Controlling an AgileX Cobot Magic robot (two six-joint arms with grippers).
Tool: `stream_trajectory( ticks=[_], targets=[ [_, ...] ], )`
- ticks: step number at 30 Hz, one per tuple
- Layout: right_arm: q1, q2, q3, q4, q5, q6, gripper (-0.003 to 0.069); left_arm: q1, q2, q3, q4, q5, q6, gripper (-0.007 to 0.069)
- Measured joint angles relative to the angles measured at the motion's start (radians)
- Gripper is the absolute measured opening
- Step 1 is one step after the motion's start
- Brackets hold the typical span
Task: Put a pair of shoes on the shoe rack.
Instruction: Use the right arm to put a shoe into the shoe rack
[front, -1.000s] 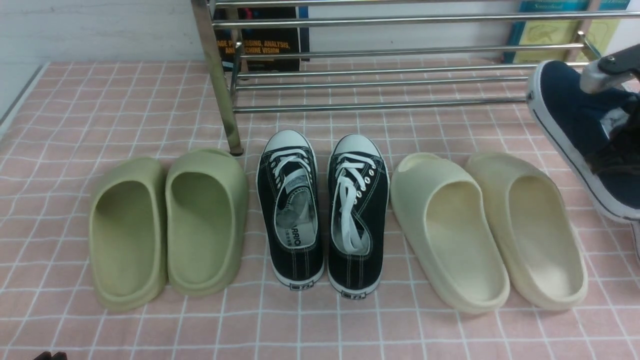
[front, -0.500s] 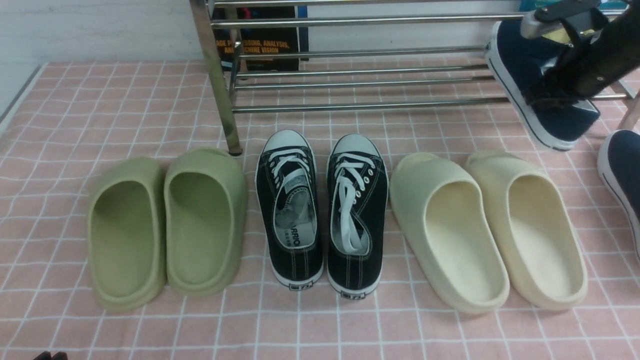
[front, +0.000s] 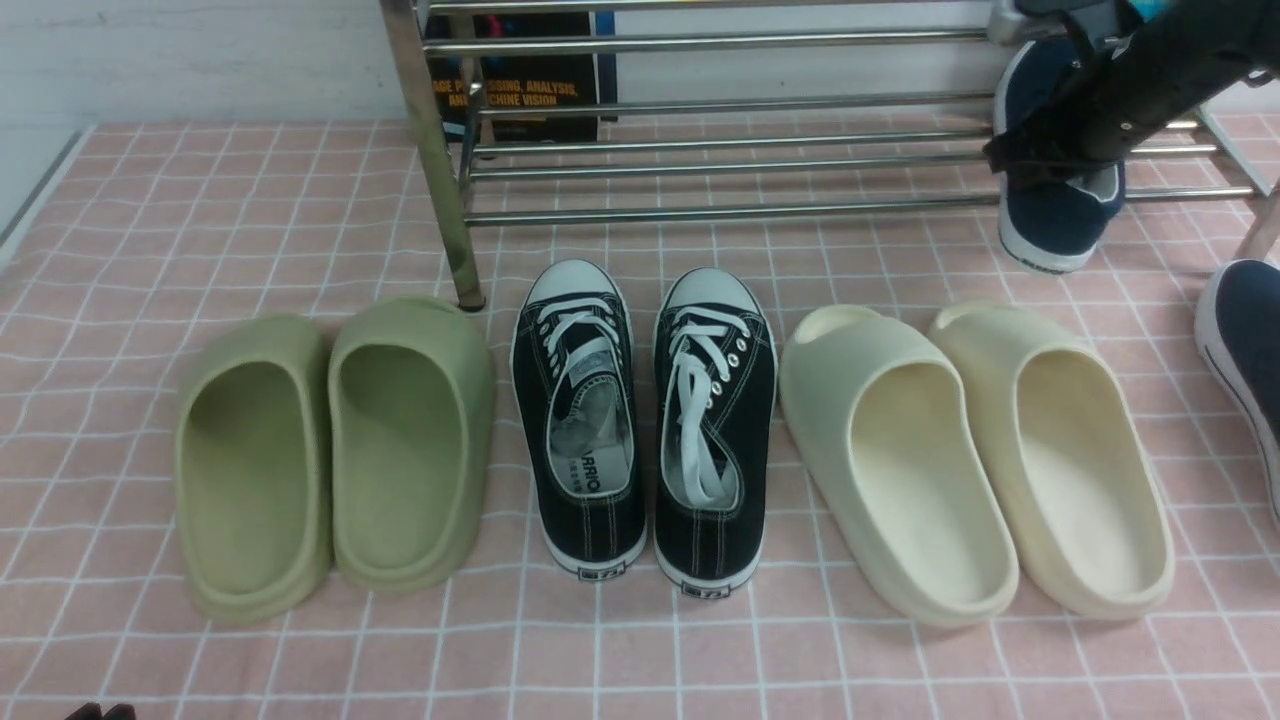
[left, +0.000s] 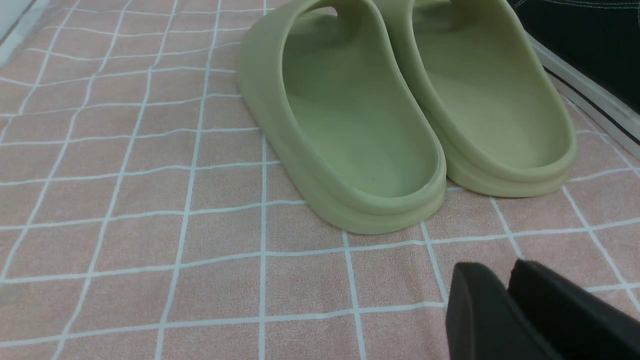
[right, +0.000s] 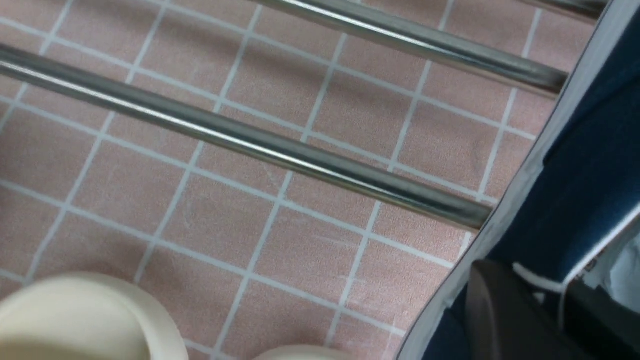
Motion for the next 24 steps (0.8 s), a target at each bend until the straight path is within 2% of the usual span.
stream_trajectory(
  ticks=[8,14,17,20,24],
  targets=[
    [-0.001,0.000,-0.002,-0.002,0.030,-0.124,0.0036,0.000,0.000,0.000,0.000,0.000,0.000,0.0129],
    [-0.002,-0.003,-0.002,-0.004,0.040,-0.136,0.0037,0.000,0.000,0.000,0.000,0.000,0.000,0.0130],
    [-0.002,-0.003,-0.002,-0.004,0.043,-0.137,0.0060,0.000,0.000,0.000,0.000,0.000,0.000,0.0135],
    [-0.002,-0.009,-0.002,-0.007,0.043,-0.137,0.0130,0.000,0.000,0.000,0.000,0.000,0.000,0.0140],
    [-0.004,-0.027,-0.002,-0.008,0.054,-0.126,0.0289,0.000,0.000,0.000,0.000,0.000,0.000,0.0143]
  ],
)
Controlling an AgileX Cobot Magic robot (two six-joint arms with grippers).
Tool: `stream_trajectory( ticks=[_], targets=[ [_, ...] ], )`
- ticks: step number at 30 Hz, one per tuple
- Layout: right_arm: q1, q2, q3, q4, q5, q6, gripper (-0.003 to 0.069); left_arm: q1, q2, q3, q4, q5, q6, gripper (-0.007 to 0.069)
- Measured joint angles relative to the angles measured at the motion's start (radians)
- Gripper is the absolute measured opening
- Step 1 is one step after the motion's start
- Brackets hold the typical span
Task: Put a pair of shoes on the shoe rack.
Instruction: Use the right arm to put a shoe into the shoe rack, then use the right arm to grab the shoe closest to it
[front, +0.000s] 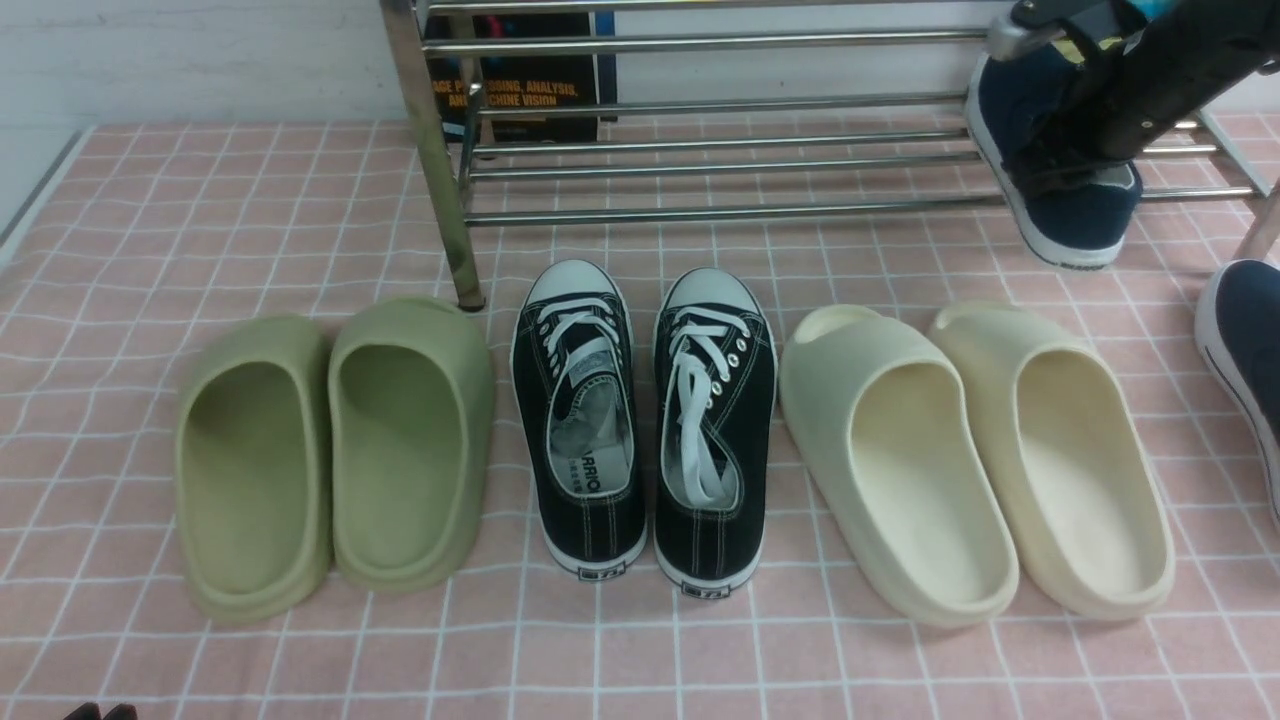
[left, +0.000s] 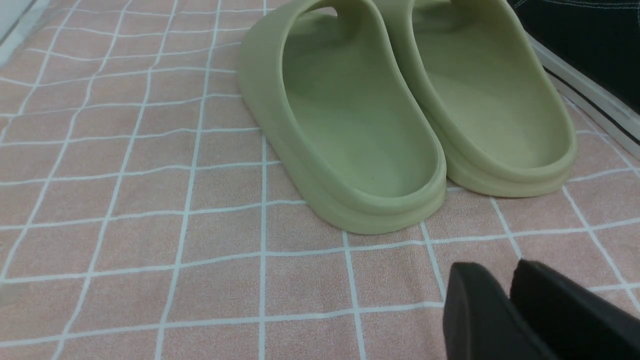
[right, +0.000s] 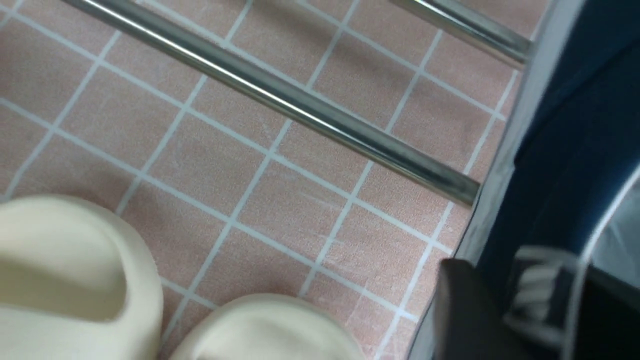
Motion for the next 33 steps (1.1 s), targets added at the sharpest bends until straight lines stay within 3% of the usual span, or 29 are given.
stream_trajectory(
  ticks=[5,9,13,19,23,29,33],
  targets=[
    [0.000,-0.053,0.000,0.000,0.051,0.035,0.0456,0.000,0.000,0.000,0.000,0.000,0.000,0.0146],
    [0.000,-0.109,0.000,0.000,0.106,0.055,0.0508,0.000,0.000,0.000,0.000,0.000,0.000,0.0149],
    [0.000,-0.168,0.000,-0.013,0.163,0.119,0.0512,0.000,0.000,0.000,0.000,0.000,0.000,0.0149],
    [-0.005,-0.313,0.007,-0.223,0.274,0.372,0.0497,0.000,0.000,0.000,0.000,0.000,0.000,0.0149],
    [-0.044,-0.367,0.112,-0.341,0.330,0.473,0.0496,0.000,0.000,0.000,0.000,0.000,0.000,0.0154],
    [-0.153,-0.364,0.449,-0.317,0.313,0.507,0.0495,0.000,0.000,0.000,0.000,0.000,0.000,0.0161],
    [-0.190,-0.364,0.644,-0.281,0.166,0.507,0.0489,0.000,0.000,0.000,0.000,0.000,0.000,0.0164]
  ],
)
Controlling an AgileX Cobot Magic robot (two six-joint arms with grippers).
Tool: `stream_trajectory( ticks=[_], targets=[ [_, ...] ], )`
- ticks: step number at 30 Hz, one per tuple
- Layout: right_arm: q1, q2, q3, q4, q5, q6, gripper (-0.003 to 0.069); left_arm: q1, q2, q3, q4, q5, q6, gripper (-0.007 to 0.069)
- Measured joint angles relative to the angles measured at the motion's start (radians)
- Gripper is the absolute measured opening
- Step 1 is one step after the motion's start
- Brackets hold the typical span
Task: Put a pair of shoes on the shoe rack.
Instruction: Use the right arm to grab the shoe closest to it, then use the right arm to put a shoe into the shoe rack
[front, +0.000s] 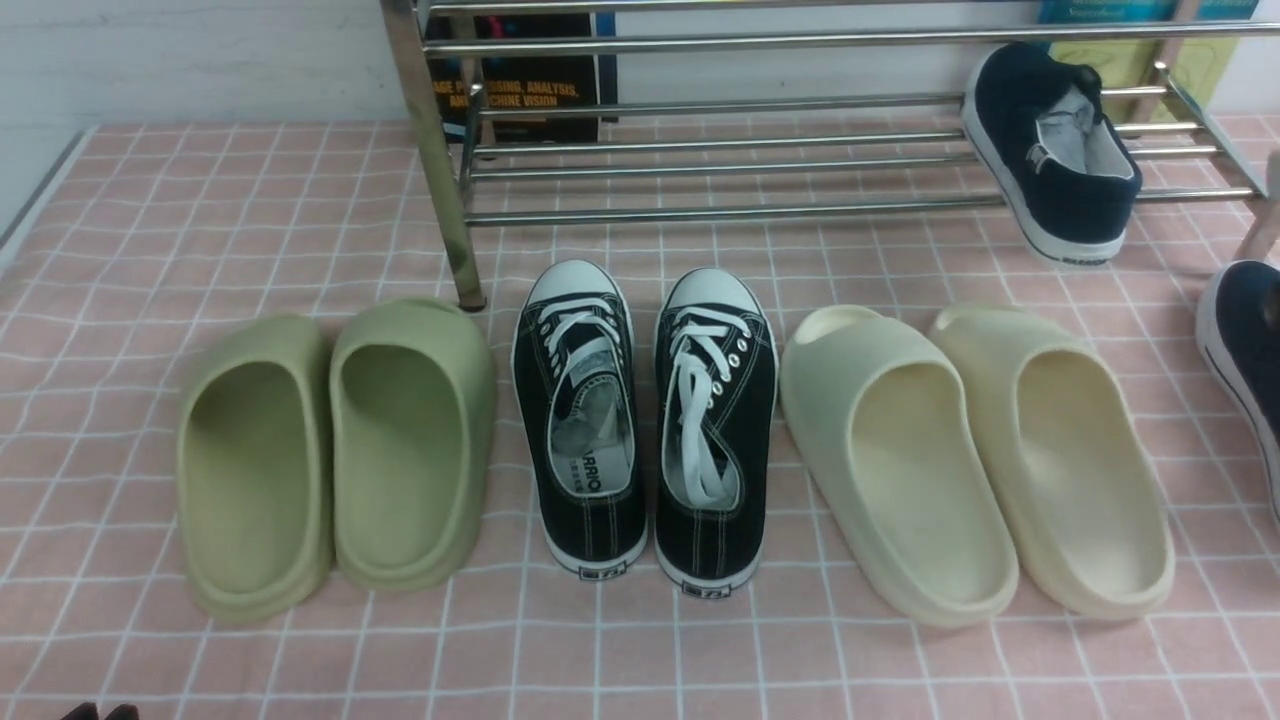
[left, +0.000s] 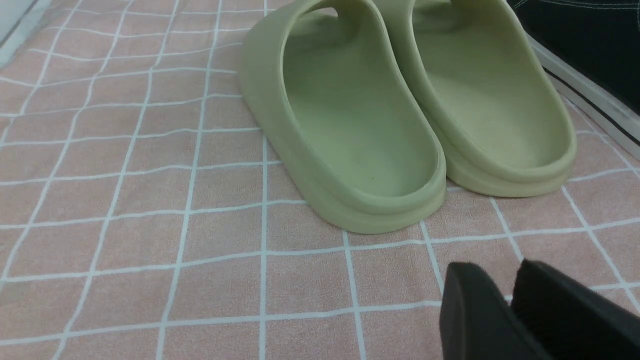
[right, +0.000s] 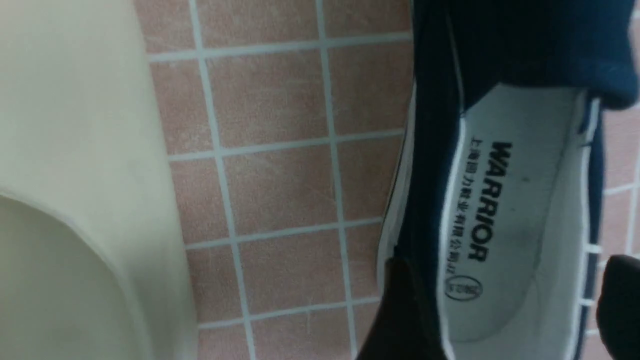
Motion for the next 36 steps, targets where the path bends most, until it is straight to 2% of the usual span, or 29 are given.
stream_trajectory(
  ticks=[2,5,6,8,9,12,13,14,24,36],
  targets=[
    [-0.001,0.000,0.065,0.008,-0.087,-0.011,0.0466,0.000,0.000,0.000,0.000,0.000,0.000,0.0166],
    [0.000,0.008,0.142,0.013,-0.221,-0.035,0.0382,0.000,0.000,0.000,0.000,0.000,0.000,0.0167],
    [0.000,0.008,0.142,0.013,-0.229,-0.036,0.0382,0.000,0.000,0.000,0.000,0.000,0.000,0.0167],
    [0.000,0.030,0.186,0.015,-0.305,-0.037,0.0256,0.000,0.000,0.000,0.000,0.000,0.000,0.0167],
    [0.000,0.031,0.190,0.015,-0.308,-0.037,0.0246,0.000,0.000,0.000,0.000,0.000,0.000,0.0167],
    [0.000,0.035,0.196,0.008,-0.316,-0.039,0.0064,0.000,0.000,0.000,0.000,0.000,0.000,0.0167],
    [0.000,0.034,0.196,0.008,-0.316,-0.039,0.0055,0.000,0.000,0.000,0.000,0.000,0.000,0.0167],
    [0.000,0.025,0.196,0.008,-0.313,-0.039,0.0015,0.000,0.000,0.000,0.000,0.000,0.000,0.0167],
    [0.043,-0.131,0.148,0.044,-0.181,-0.064,0.0008,0.000,0.000,0.000,0.000,0.000,0.000,0.0178],
    [0.078,-0.077,-0.050,0.046,-0.129,-0.067,0.0010,0.000,0.000,0.000,0.000,0.000,0.000,0.0181]
  ],
)
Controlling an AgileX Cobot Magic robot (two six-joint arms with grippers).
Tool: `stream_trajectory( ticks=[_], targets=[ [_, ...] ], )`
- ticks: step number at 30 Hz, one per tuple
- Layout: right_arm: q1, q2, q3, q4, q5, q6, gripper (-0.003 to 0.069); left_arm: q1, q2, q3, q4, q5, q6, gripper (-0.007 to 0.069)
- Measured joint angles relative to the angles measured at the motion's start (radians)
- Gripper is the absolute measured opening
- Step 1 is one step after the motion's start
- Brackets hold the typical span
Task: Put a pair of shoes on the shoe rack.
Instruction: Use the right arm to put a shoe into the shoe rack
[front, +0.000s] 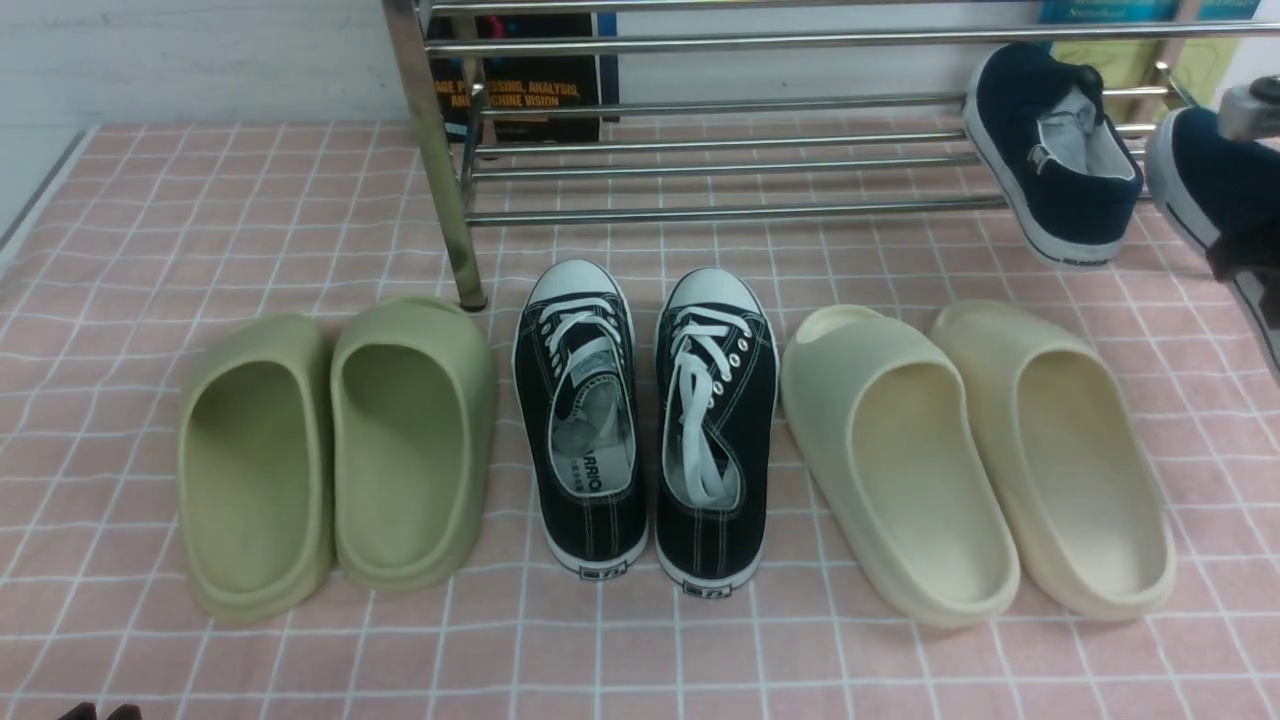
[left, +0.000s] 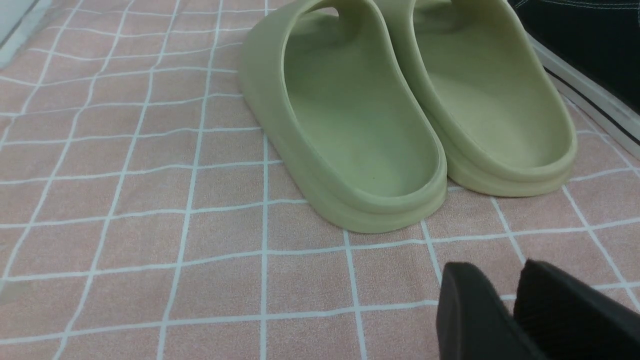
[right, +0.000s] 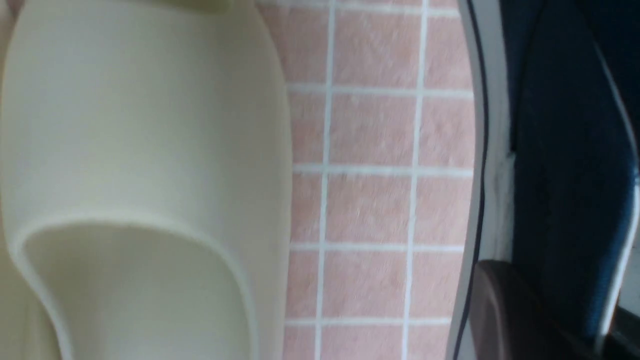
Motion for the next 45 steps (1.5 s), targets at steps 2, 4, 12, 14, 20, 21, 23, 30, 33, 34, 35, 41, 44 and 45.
stream_trajectory(
  ticks=[2,4,12,14,20,21,23,30,33,34,35,41,44,45],
  targets=[
    [0.000,0.036,-0.064,-0.001,0.005,0.000,0.0010,0.000,0.000,0.000,0.000,0.000,0.000,0.0183],
    [0.000,0.061,-0.106,0.000,0.008,-0.003,0.0010,0.000,0.000,0.000,0.000,0.000,0.000,0.0185],
    [0.000,0.257,-0.375,0.008,0.060,-0.029,0.0012,0.000,0.000,0.000,0.000,0.000,0.000,0.0197],
    [0.000,0.316,-0.438,0.010,0.076,-0.029,0.0012,0.000,0.000,0.000,0.000,0.000,0.000,0.0199],
    [0.000,0.437,-0.606,0.020,0.102,-0.031,0.0012,0.000,0.000,0.000,0.000,0.000,0.000,0.0201],
    [0.000,0.453,-0.625,0.020,0.101,-0.034,0.0012,0.000,0.000,0.000,0.000,0.000,0.000,0.0201],
    [0.000,0.476,-0.663,0.022,0.101,-0.040,0.0012,0.000,0.000,0.000,0.000,0.000,0.000,0.0202],
    [0.000,0.537,-0.738,0.022,0.097,-0.051,0.0013,0.000,0.000,0.000,0.000,0.000,0.000,0.0211],
    [0.000,0.540,-0.739,0.028,0.085,-0.051,0.0015,0.000,0.000,0.000,0.000,0.000,0.000,0.0212],
    [0.000,0.540,-0.739,0.028,0.079,-0.051,0.0015,0.000,0.000,0.000,0.000,0.000,0.000,0.0212],
    [0.000,0.540,-0.739,0.022,0.072,-0.051,0.0016,0.000,0.000,0.000,0.000,0.000,0.000,0.0213],
    [0.000,0.541,-0.746,0.021,0.004,-0.061,0.0098,0.000,0.000,0.000,0.000,0.000,0.000,0.0219],
    [0.000,0.543,-0.747,0.018,-0.019,-0.060,0.0197,0.000,0.000,0.000,0.000,0.000,0.000,0.0221],
    [0.000,0.543,-0.747,0.018,-0.021,-0.060,0.0239,0.000,0.000,0.000,0.000,0.000,0.000,0.0222]
  ],
)
